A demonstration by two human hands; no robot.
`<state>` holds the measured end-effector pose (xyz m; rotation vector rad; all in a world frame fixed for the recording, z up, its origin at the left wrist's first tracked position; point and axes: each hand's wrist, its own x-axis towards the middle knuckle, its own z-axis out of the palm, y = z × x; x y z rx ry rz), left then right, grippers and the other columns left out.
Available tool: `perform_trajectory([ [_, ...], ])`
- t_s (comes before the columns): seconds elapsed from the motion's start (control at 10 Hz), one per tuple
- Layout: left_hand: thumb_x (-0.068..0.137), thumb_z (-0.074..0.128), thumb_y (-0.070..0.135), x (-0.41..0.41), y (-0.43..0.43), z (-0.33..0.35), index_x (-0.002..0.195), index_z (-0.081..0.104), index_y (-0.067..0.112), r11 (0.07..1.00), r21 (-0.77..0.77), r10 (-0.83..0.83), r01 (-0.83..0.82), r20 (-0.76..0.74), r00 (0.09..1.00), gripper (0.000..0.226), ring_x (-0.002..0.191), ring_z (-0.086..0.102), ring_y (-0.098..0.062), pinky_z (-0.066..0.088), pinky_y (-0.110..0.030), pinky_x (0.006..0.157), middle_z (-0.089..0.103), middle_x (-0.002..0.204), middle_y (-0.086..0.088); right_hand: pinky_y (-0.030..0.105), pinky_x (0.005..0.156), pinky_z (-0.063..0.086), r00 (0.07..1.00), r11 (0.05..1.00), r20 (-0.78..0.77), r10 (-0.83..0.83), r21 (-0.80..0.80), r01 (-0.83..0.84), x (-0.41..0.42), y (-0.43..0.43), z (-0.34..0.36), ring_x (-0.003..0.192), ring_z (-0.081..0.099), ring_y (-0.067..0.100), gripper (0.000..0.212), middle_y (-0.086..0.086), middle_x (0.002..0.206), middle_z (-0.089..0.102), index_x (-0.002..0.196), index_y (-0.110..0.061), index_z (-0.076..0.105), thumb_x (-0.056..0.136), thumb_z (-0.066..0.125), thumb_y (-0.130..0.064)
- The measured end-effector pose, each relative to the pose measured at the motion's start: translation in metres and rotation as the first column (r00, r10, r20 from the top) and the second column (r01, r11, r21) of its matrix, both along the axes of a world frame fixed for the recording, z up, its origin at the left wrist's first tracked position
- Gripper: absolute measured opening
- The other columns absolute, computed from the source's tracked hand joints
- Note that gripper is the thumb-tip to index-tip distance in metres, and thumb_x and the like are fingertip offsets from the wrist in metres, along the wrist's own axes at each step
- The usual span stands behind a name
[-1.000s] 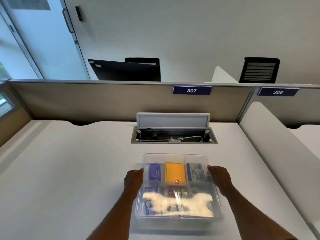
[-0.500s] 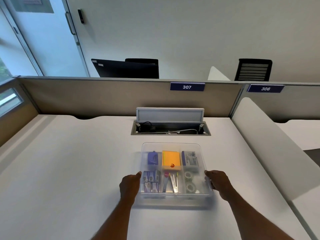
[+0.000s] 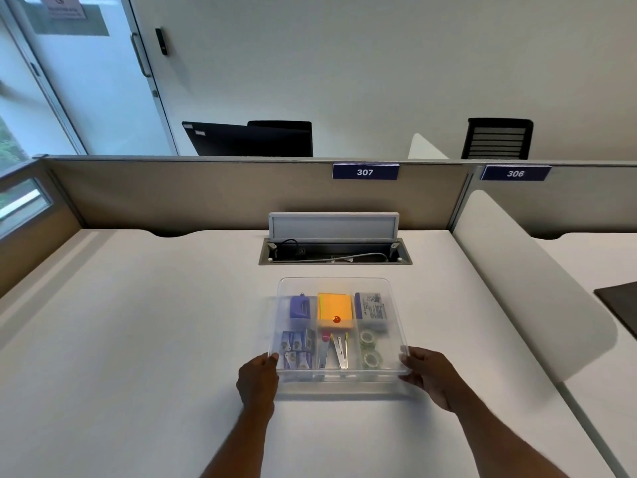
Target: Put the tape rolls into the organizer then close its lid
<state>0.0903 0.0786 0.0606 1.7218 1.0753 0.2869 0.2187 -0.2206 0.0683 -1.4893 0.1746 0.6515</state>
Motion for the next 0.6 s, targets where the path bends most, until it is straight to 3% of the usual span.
perform_trajectory([
  [0.2, 0.091, 0.063, 0.024, 0.0, -0.003, -0.001, 0.063, 0.064, 0.005, 1.0, 0.011, 0.014, -0.015, 0.015, 1.0, 0.033, 0.07, 0.063, -0.036, 0.054, -0.044, 0.077, 0.068, 0.069, -0.015, 0.031, 0.072, 0.056, 0.998, 0.991, 0.059, 0.028, -0.13, -0.02, 0.002, 0.0, -0.001, 0.071, 0.054, 0.02, 0.022, 0.013, 0.081, 0.056, 0.108, 0.012, 0.062, 0.091, 0.059, -0.002],
  [0.3, 0.091, 0.062, 0.026, 0.001, 0.001, -0.001, 0.075, 0.068, 0.002, 0.999, 0.045, -0.021, 0.021, -0.001, 1.0, 0.03, 0.08, 0.064, -0.038, 0.051, -0.046, 0.085, 0.071, 0.081, -0.02, 0.032, 0.071, 0.051, 0.982, 0.943, 0.146, 0.121, -0.325, -0.068, 0.006, 0.0, 0.003, 0.072, 0.054, 0.021, 0.028, 0.012, 0.08, 0.056, 0.105, 0.013, 0.061, 0.087, 0.064, -0.008],
  [0.4, 0.095, 0.057, 0.031, 0.0, 0.0, 0.004, 0.116, 0.061, -0.004, 0.985, 0.156, -0.055, 0.075, -0.13, 0.99, 0.041, 0.113, 0.056, -0.038, 0.04, -0.045, 0.103, 0.063, 0.121, -0.024, 0.034, 0.093, 0.045, 0.892, 0.723, 0.35, 0.285, -0.69, 0.04, 0.01, 0.004, 0.002, 0.104, 0.062, 0.026, 0.044, 0.012, 0.112, 0.066, 0.125, -0.002, 0.058, 0.088, 0.066, -0.025],
  [0.5, 0.098, 0.049, 0.038, 0.002, -0.002, 0.013, 0.141, 0.037, 0.003, 0.93, 0.317, -0.16, 0.187, -0.111, 0.981, 0.057, 0.132, 0.042, -0.032, 0.033, -0.042, 0.109, 0.045, 0.144, -0.017, 0.034, 0.102, 0.042, 0.775, 0.541, 0.455, 0.439, -0.822, 0.176, 0.01, 0.015, 0.006, 0.122, 0.053, 0.026, 0.058, 0.011, 0.133, 0.056, 0.137, -0.008, 0.045, 0.091, 0.056, -0.042],
  [0.6, 0.098, 0.044, 0.042, 0.02, 0.001, 0.032, 0.149, 0.018, 0.007, 0.776, 0.532, -0.334, 0.339, -0.11, 0.936, 0.067, 0.144, 0.018, -0.024, 0.018, -0.033, 0.115, 0.021, 0.157, -0.01, 0.029, 0.096, 0.047, 0.604, 0.491, 0.532, 0.594, -0.834, 0.252, 0.015, 0.044, 0.025, 0.114, 0.055, 0.022, 0.057, 0.008, 0.126, 0.058, 0.129, -0.012, 0.048, 0.089, 0.051, -0.052],
])
